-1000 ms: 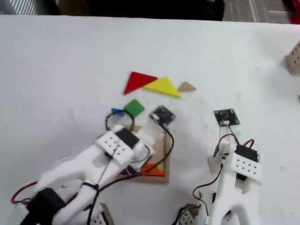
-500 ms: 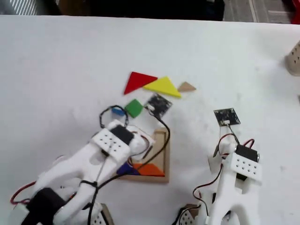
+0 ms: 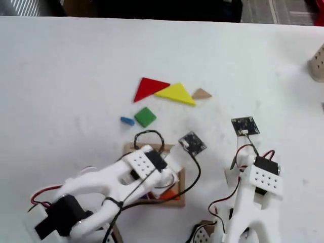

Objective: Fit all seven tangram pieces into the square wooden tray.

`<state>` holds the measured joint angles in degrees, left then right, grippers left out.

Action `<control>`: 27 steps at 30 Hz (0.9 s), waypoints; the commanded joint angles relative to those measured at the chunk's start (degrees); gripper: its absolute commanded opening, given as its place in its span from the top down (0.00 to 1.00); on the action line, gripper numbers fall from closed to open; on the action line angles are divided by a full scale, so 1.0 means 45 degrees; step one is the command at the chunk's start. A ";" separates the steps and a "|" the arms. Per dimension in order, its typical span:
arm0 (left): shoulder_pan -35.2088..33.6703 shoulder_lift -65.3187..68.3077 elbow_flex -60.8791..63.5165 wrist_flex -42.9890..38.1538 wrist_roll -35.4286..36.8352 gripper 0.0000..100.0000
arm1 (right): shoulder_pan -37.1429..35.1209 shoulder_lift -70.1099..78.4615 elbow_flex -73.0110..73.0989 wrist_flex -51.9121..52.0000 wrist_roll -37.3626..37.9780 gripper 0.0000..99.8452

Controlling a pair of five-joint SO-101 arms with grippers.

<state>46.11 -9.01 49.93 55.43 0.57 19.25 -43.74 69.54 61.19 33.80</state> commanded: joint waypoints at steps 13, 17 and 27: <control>-0.3096 -0.0381 -0.1524 0.0039 0.0117 0.96 | 0.0127 -0.0264 -0.0039 -0.0225 0.0059 0.97; -0.3819 -0.2510 -0.1055 0.0117 0.0117 0.96 | 0.0127 -0.0264 -0.0039 -0.0244 0.0039 0.97; -0.7844 -0.6926 0.1074 0.0020 0.0098 0.95 | 0.0127 -0.0264 -0.0039 -0.0244 0.0039 0.97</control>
<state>16.48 -36.35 54.33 55.96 0.57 19.25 -43.74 69.54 61.19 33.80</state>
